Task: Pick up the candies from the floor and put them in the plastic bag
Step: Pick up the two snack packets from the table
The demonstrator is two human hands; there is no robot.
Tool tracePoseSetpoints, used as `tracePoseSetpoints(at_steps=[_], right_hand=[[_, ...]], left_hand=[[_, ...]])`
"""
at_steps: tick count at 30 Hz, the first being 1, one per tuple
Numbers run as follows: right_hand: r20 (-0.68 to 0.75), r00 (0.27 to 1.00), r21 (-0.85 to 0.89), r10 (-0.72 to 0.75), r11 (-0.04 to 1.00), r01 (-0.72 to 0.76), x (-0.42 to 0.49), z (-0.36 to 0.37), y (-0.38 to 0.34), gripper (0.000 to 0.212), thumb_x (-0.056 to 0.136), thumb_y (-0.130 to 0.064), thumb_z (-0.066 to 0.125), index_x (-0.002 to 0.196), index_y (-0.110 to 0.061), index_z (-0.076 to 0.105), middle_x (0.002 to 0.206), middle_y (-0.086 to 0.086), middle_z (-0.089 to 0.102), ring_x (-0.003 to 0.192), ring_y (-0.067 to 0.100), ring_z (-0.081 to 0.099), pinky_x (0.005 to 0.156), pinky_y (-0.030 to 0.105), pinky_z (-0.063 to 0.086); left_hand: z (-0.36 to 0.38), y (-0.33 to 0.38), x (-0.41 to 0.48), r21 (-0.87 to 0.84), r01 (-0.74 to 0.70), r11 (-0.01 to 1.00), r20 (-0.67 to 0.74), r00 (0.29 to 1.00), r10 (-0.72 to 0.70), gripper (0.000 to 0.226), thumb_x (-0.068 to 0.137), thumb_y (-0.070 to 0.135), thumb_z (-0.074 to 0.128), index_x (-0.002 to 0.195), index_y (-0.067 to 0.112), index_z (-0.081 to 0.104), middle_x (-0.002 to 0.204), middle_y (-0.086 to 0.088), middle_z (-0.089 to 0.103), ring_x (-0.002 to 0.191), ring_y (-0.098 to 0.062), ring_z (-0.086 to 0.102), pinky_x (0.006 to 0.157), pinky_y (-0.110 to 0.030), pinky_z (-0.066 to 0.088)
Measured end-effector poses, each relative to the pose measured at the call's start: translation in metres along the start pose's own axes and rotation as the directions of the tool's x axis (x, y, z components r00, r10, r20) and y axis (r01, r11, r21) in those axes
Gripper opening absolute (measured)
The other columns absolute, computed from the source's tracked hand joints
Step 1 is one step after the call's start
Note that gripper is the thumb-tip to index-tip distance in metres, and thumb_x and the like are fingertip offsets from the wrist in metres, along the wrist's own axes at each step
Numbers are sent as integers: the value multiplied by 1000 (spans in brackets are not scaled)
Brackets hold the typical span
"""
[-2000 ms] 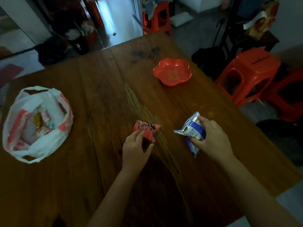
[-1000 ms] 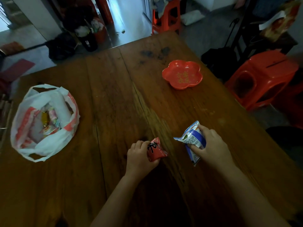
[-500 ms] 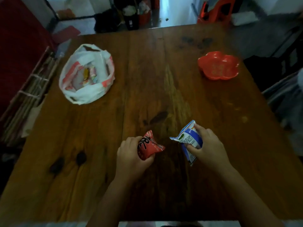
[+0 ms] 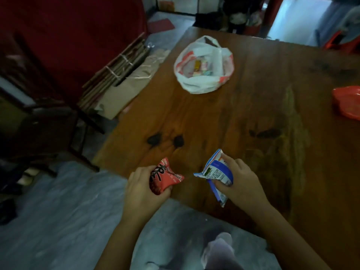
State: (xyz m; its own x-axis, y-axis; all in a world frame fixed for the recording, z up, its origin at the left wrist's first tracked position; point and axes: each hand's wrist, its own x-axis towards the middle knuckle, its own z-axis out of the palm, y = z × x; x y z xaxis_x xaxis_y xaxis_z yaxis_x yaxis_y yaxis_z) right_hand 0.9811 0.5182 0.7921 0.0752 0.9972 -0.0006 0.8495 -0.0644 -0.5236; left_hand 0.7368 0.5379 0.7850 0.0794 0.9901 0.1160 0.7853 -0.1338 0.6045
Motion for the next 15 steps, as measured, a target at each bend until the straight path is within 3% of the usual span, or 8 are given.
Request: tracePoseSetpoints(at_steps=[9,15], right_hand=[[146,971,64,-189,981,182,-12,118,-195,69,74,-35,68,132,-16,36,103,10,55,86,23,55,75,43,52],[203,929,52,-309,951,305,13,166,-279,70,70,-30,71,130,-14,40,103,11,57,90,29,56,77,44,50]], left_hand=[[-133,-161,-73,26,219,975,-154,965,-213,58,55,30,83,106,18,59,91,-1,60,86,-21,53,73,-29,37],[-183,-232,-79,-40,314,949,-256,915,-313,55,57,34,80,105,21,58,91,3,58,85,-14,50,74,-27,37]])
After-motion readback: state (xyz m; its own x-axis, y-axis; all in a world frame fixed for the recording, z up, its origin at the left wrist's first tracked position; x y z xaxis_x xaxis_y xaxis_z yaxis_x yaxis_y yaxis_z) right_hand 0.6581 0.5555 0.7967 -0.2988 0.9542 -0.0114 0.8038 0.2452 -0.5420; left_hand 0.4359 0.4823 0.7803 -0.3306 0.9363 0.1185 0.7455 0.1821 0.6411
